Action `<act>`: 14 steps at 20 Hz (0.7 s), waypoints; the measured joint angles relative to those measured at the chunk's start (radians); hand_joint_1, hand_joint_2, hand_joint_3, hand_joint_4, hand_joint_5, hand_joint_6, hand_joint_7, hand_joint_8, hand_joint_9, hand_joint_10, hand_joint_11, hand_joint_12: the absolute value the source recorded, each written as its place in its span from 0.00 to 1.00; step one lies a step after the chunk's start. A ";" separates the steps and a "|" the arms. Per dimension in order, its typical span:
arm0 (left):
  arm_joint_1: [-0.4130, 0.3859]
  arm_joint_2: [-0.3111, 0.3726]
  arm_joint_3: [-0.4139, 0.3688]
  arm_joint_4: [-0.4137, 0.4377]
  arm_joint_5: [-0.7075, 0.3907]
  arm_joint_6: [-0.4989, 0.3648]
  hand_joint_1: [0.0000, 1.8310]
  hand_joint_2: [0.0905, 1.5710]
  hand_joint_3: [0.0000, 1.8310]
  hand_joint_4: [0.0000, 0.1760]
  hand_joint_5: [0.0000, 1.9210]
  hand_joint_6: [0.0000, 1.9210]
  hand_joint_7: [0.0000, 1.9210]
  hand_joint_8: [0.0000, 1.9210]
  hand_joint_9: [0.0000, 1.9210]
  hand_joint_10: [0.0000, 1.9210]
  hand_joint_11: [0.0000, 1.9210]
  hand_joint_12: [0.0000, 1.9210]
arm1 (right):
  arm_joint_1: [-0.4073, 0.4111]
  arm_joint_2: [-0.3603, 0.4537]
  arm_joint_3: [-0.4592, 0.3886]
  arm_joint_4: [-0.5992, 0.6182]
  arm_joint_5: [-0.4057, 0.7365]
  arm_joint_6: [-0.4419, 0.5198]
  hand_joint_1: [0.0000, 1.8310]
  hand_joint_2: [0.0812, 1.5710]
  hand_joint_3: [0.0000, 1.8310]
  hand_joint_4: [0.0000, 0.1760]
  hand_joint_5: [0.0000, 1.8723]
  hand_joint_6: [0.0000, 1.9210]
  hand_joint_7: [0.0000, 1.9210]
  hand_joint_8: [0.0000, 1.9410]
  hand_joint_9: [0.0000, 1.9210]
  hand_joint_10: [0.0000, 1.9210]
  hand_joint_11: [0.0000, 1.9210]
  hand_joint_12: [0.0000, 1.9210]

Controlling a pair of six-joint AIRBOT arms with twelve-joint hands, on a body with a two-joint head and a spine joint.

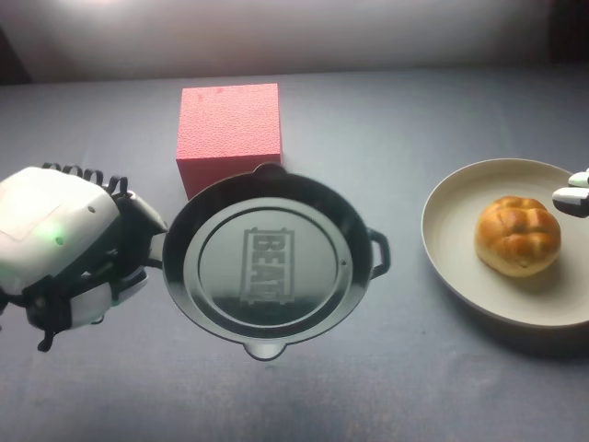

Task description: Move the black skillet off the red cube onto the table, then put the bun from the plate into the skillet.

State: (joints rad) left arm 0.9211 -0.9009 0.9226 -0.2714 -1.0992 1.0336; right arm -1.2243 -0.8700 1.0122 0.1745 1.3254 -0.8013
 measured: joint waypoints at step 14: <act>0.017 -0.029 0.002 -0.066 0.158 0.109 0.67 0.66 0.00 0.00 0.41 0.96 0.38 1.00 0.49 1.00 0.52 1.00 | 0.000 -0.002 0.002 0.000 -0.008 0.000 0.26 0.84 0.00 0.11 0.21 0.00 0.19 0.00 0.18 0.00 0.09 0.25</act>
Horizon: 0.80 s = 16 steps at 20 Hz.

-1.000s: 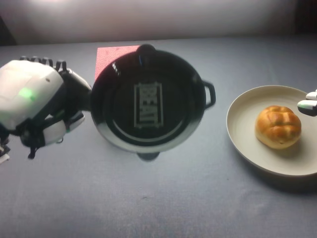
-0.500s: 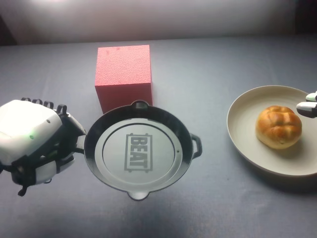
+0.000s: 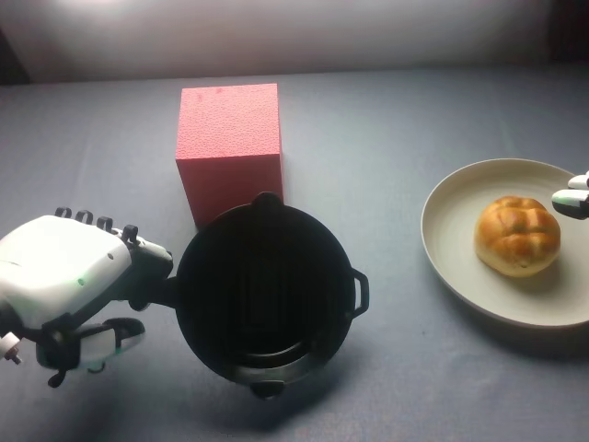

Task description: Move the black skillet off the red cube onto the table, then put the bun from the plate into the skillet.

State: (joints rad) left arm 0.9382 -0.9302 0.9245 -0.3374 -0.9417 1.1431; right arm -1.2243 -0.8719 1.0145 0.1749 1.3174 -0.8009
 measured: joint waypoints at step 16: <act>0.000 0.005 -0.011 0.042 0.051 0.000 0.42 0.63 0.00 0.00 0.35 0.00 0.35 0.07 0.31 0.13 0.09 0.55 | 0.000 0.000 0.000 0.005 -0.006 0.000 0.26 0.84 0.00 0.14 0.21 0.00 0.19 0.00 0.18 0.00 0.09 0.26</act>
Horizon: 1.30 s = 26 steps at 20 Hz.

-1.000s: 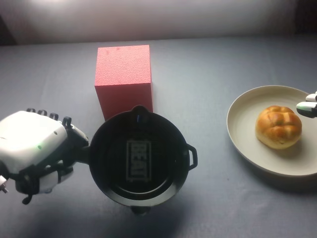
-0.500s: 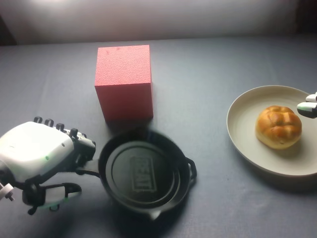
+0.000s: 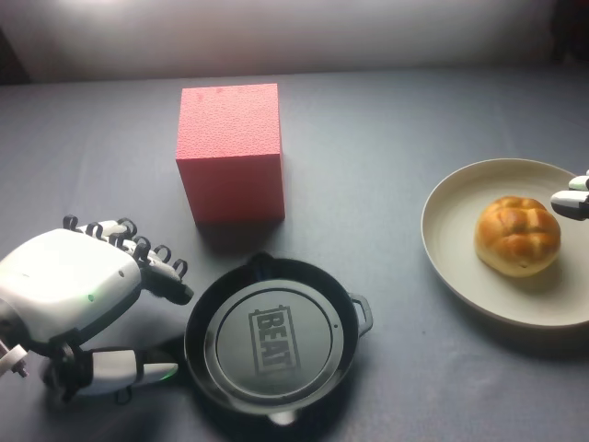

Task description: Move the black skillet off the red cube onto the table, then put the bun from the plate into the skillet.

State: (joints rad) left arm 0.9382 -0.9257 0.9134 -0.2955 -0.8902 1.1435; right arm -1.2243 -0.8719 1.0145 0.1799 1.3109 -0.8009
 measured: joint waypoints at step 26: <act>0.085 0.126 -0.132 0.070 -0.411 -0.019 0.39 0.58 0.00 0.78 0.06 0.00 0.06 0.00 0.03 0.00 0.00 0.09 | 0.387 -0.173 0.264 -0.122 -0.526 -0.037 0.75 0.69 0.00 0.00 0.51 0.50 0.55 0.47 0.44 0.62 0.32 0.62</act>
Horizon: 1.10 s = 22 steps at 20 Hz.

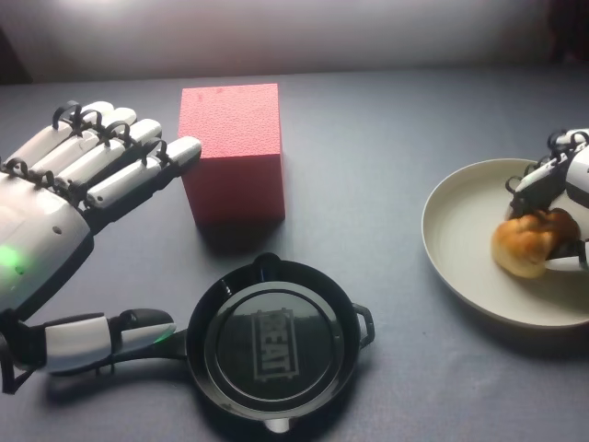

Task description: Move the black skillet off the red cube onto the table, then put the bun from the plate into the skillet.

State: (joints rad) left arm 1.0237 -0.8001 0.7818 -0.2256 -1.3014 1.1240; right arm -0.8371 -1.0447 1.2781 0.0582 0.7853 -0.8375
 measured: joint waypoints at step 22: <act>0.171 0.051 -0.035 -0.169 -0.284 0.000 0.13 0.73 0.00 0.52 0.07 0.00 0.10 0.00 0.08 0.00 0.00 0.22 | 0.264 -0.315 -0.007 -0.537 -0.042 0.208 0.60 0.69 0.00 0.16 0.34 0.25 0.26 0.47 0.22 0.51 0.08 0.66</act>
State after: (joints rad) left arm 1.1946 -0.7494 0.7467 -0.3950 -1.5856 1.1236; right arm -0.5735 -1.3594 1.2709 -0.4793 0.7429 -0.6300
